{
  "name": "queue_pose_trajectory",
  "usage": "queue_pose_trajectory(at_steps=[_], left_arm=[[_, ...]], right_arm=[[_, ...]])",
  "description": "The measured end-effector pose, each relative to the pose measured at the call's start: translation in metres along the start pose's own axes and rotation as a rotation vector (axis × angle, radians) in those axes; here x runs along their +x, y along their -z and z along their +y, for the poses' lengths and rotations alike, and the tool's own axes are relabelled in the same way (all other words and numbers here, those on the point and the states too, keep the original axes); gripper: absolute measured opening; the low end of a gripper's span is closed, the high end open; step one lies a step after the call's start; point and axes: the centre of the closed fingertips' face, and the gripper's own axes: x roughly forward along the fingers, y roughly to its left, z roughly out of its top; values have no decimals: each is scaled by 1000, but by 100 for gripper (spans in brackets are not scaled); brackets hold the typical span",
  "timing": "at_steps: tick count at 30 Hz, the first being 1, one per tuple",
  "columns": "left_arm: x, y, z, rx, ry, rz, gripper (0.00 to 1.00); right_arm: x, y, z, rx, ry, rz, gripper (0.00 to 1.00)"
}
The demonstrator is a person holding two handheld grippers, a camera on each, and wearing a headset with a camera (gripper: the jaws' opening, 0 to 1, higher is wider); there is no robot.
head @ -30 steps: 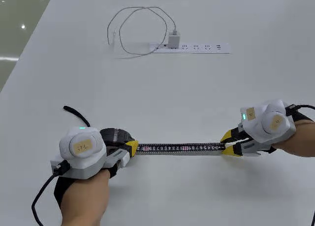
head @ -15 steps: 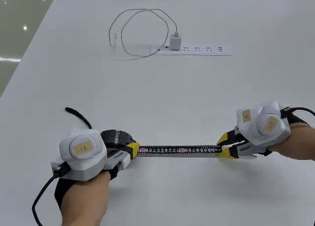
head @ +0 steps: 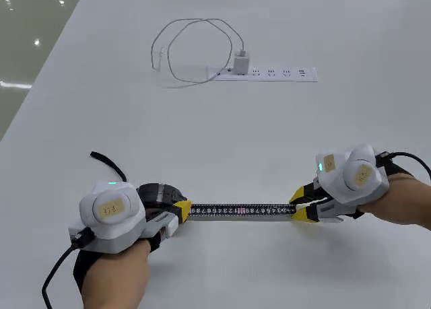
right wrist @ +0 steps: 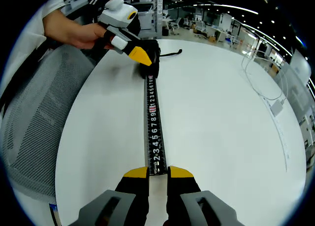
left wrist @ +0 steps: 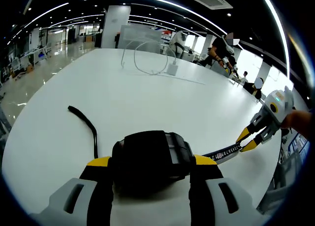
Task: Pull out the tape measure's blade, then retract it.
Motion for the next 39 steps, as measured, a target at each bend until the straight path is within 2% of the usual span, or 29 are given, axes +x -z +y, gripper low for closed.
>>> queue_pose_trajectory(at_steps=[19, 39], left_arm=[[0, -1, 1, -12, 5, -4, 58], [0, -1, 1, -25, 9, -10, 58]], right_arm=[[12, -24, 1, -8, -13, -39, 9], [21, -42, 2, 3, -28, -76, 9]])
